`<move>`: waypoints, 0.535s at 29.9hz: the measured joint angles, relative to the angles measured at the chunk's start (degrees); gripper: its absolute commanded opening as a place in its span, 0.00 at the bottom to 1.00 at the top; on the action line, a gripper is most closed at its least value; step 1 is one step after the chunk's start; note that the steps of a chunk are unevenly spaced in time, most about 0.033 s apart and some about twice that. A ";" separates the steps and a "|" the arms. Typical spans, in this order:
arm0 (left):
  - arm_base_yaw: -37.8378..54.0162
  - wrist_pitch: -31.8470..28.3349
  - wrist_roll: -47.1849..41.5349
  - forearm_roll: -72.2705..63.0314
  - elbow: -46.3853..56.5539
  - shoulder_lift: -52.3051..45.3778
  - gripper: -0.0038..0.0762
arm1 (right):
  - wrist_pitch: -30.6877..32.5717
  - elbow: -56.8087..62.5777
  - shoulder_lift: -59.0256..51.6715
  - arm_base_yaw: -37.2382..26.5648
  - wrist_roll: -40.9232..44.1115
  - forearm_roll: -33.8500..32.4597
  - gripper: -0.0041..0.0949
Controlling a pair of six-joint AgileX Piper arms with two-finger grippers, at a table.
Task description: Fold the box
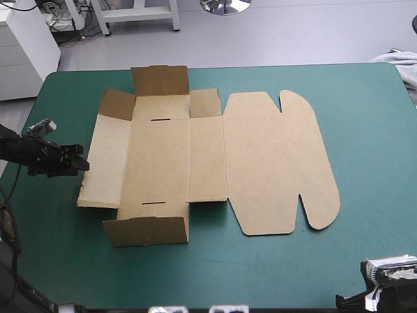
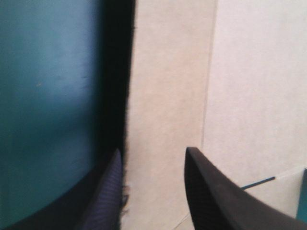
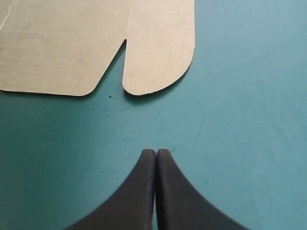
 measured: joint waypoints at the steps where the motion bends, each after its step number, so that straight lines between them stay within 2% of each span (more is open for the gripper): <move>1: 0.00 -0.06 1.67 -1.95 1.11 0.07 0.45 | 0.00 0.00 0.00 0.00 0.05 0.00 0.02; 10: 0.00 -0.66 4.17 -3.94 2.51 1.60 0.45 | 0.00 0.00 0.00 0.00 0.05 0.00 0.02; 16: 0.00 -0.59 2.51 -0.68 -2.14 1.60 0.45 | 0.04 0.00 0.00 0.00 0.07 0.00 0.02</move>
